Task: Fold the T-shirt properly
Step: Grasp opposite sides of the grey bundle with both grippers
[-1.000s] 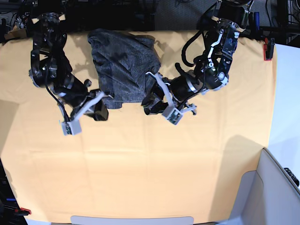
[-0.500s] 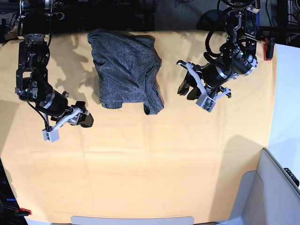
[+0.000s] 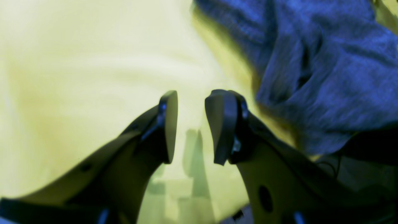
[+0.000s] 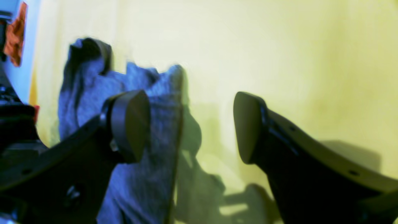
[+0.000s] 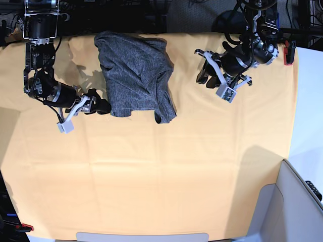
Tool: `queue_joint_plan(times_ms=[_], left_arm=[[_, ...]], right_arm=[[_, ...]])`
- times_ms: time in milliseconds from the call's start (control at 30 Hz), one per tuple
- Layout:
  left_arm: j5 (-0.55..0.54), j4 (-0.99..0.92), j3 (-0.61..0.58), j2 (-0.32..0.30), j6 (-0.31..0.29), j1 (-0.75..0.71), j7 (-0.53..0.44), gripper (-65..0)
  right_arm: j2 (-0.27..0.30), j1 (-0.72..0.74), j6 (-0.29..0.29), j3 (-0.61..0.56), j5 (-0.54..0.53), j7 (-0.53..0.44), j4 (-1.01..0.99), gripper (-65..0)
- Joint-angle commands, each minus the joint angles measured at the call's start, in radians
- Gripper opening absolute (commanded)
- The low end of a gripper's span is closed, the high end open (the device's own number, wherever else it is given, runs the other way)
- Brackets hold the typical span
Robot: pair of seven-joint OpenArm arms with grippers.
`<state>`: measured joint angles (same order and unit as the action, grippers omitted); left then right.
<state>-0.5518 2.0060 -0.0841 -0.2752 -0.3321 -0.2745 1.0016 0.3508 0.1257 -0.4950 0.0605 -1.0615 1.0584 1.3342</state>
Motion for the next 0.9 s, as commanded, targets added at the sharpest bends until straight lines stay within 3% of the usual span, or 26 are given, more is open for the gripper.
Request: queue_joint_plan(times_ms=[0, 500, 667, 767, 867], left_arm=[[-0.011, 0.019, 0.004, -0.003, -0.002, 0.01, -0.02, -46.0], [-0.011, 0.019, 0.0, -0.002, -0.002, -0.004, -0.02, -46.2], [-0.011, 0.019, -0.007, -0.002, -0.002, -0.027, -0.007, -46.0], [-0.012, 0.012, -0.026, 0.0, -0.002, -0.053, 0.013, -45.6], [-0.012, 0.012, -0.059, 0.038, -0.002, -0.055, 0.112, -43.0]], right_arm=[[0.003, 0.012, -0.017, 0.003, -0.007, 0.004, 0.008, -22.3], [-0.114, 0.048, -0.023, 0.005, -0.01, 0.069, 0.097, -22.3], [-0.118, 0.048, -0.023, 0.005, -0.006, 0.066, 0.06, -22.4], [-0.112, 0.048, -0.024, 0.003, -0.004, 0.066, 0.037, -27.3], [-0.114, 0.048, -0.024, 0.002, 0.033, 0.066, 0.034, -42.4]])
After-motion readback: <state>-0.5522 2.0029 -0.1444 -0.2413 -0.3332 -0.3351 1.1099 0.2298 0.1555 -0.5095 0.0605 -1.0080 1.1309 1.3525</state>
